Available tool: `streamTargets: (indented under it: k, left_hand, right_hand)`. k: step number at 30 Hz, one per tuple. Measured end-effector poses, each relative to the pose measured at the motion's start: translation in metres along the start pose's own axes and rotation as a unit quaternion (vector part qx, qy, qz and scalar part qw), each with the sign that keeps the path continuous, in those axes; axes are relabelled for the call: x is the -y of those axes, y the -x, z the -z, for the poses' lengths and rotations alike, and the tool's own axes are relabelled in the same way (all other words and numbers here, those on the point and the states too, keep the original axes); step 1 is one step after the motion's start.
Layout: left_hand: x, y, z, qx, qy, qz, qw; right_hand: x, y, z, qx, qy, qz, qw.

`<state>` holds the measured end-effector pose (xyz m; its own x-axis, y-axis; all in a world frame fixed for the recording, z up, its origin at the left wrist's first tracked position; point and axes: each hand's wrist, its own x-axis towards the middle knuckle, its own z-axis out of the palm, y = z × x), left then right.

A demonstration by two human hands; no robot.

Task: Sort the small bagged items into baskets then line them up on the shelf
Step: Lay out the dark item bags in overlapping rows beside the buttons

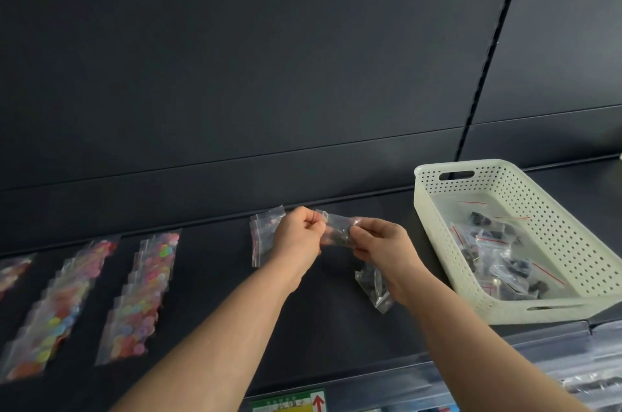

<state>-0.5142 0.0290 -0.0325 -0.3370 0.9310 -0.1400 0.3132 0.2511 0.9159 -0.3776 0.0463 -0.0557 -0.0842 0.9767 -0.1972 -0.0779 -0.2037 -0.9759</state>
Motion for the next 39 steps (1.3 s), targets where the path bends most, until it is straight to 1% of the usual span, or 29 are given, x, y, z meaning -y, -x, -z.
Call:
streamTargets:
  k: [2, 4, 6, 9, 12, 14, 17, 20, 25, 28, 30, 32, 35, 39]
  left_hand:
    - [0.008, 0.001, 0.006, -0.003, -0.022, 0.006, 1.000]
    - [0.020, 0.002, 0.013, -0.011, -0.062, 0.016, 0.998]
    - [0.033, 0.006, 0.025, -0.028, -0.094, 0.033, 0.995]
    - [0.052, 0.010, 0.046, -0.056, -0.116, 0.041, 0.991]
    - [0.063, 0.010, 0.063, -0.083, -0.119, 0.041, 0.989]
    - [0.069, 0.006, 0.070, -0.093, -0.140, 0.034, 0.985]
    - [0.073, -0.001, 0.075, -0.082, -0.190, 0.025, 0.978]
    - [0.074, -0.005, 0.077, -0.079, -0.220, 0.020, 0.972]
    - [0.079, -0.006, 0.081, -0.080, -0.264, 0.034, 0.961]
    - [0.081, -0.003, 0.084, -0.091, -0.296, 0.004, 0.951]
    - [0.083, -0.001, 0.086, -0.076, -0.303, -0.042, 0.949]
    - [0.085, -0.001, 0.088, -0.044, -0.320, -0.071, 0.944]
    - [0.085, -0.003, 0.089, -0.026, -0.339, -0.060, 0.939]
    - [0.075, -0.004, 0.085, -0.046, -0.302, -0.078, 0.949]
  right_hand:
    - [-0.003, 0.000, -0.005, 0.003, 0.039, 0.007, 0.999]
    - [-0.009, -0.001, -0.011, -0.007, 0.128, 0.016, 0.992]
    - [-0.017, 0.000, -0.023, 0.004, 0.199, 0.018, 0.980]
    - [-0.026, 0.004, -0.045, 0.047, 0.239, 0.025, 0.970]
    - [-0.026, 0.004, -0.066, 0.052, 0.298, 0.068, 0.951]
    - [-0.027, 0.003, -0.075, 0.042, 0.347, 0.099, 0.932]
    - [-0.034, 0.005, -0.085, 0.027, 0.442, 0.144, 0.885]
    - [-0.038, 0.006, -0.088, 0.032, 0.472, 0.177, 0.863]
    - [-0.037, 0.005, -0.092, 0.054, 0.507, 0.215, 0.833]
    - [-0.037, 0.007, -0.091, 0.053, 0.542, 0.235, 0.806]
    - [-0.038, 0.007, -0.090, 0.062, 0.547, 0.238, 0.800]
    - [-0.040, 0.007, -0.091, 0.064, 0.551, 0.238, 0.797]
    - [-0.038, 0.006, -0.094, 0.057, 0.567, 0.244, 0.785]
    - [-0.030, 0.009, -0.090, 0.038, 0.582, 0.254, 0.771]
